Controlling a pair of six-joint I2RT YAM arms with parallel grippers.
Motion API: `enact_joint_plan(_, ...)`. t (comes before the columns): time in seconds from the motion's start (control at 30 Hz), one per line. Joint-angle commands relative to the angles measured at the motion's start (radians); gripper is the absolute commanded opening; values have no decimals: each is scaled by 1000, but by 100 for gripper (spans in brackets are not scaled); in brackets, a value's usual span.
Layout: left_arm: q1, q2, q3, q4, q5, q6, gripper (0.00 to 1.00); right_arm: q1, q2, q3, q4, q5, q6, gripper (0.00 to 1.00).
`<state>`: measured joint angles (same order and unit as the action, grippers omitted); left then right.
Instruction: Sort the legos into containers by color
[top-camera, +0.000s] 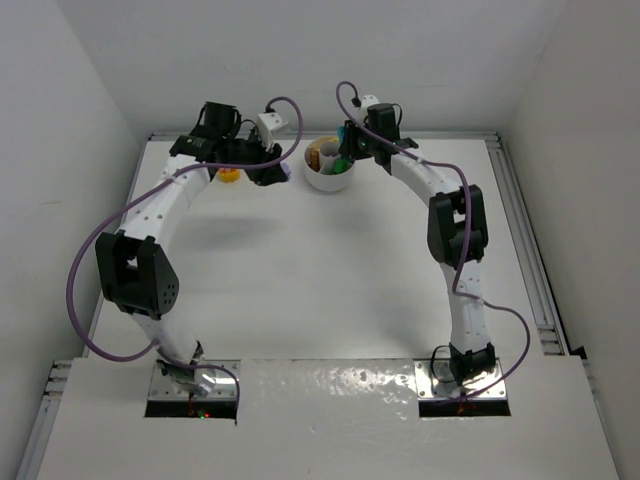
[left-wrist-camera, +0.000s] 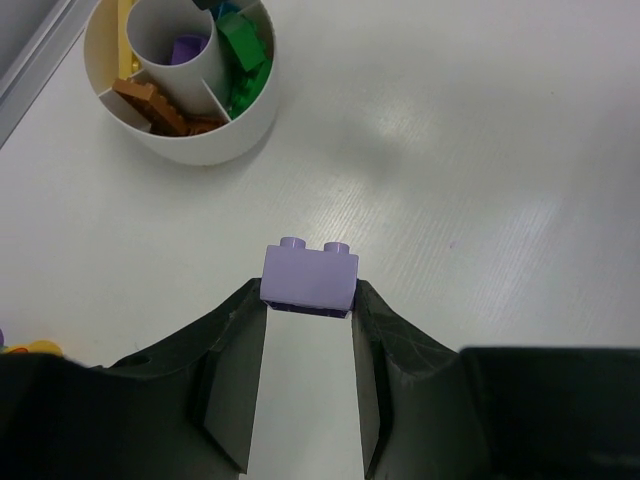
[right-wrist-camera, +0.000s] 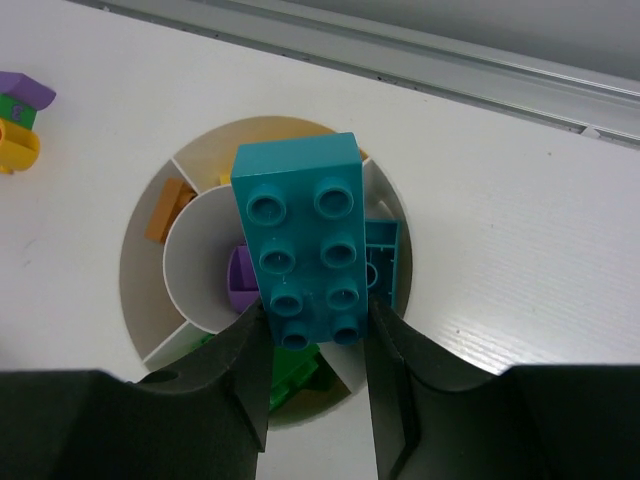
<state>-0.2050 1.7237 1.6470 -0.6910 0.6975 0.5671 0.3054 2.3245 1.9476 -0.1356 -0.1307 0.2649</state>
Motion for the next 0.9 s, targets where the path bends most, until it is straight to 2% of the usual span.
enact_joint_plan(0.0,16,5,4,31,0,-7,0,1,9,33,17,14,-15,0)
enact_joint_plan(0.57,21,4,10,25,0,-1,0,0,-62,3,-10,9,-79,0)
enact_joint_plan(0.7,22,4,11,24,0,2,0,0,-59,92,-157,68,-179,0)
enact_joint_plan(0.77,22,2,11,24,0,1,0,-2,-62,90,-173,109,-203,0)
enact_joint_plan(0.87,22,4,13,27,5,1,0,0,-50,74,-151,92,-179,0)
